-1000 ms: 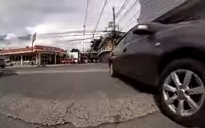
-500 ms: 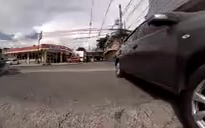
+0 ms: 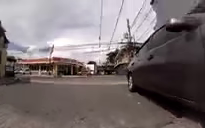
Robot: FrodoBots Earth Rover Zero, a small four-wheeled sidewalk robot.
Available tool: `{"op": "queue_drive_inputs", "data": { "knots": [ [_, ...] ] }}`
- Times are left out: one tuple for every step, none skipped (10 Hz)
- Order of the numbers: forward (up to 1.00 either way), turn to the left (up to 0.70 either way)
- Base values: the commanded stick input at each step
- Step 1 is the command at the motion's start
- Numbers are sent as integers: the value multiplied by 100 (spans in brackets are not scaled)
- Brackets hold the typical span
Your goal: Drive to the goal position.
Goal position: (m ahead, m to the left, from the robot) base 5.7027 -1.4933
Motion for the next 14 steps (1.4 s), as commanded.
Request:
{"op": "queue_drive_inputs", "data": {
  "knots": [
    [70, 0],
    [70, 0],
    [70, 0],
    [70, 0],
    [70, 0],
    [70, 0],
    [70, 0],
    [70, 0],
    [70, 0],
    [70, 0],
    [70, 0],
    [70, 0],
    [70, 0],
    [70, 0]
  ]
}}
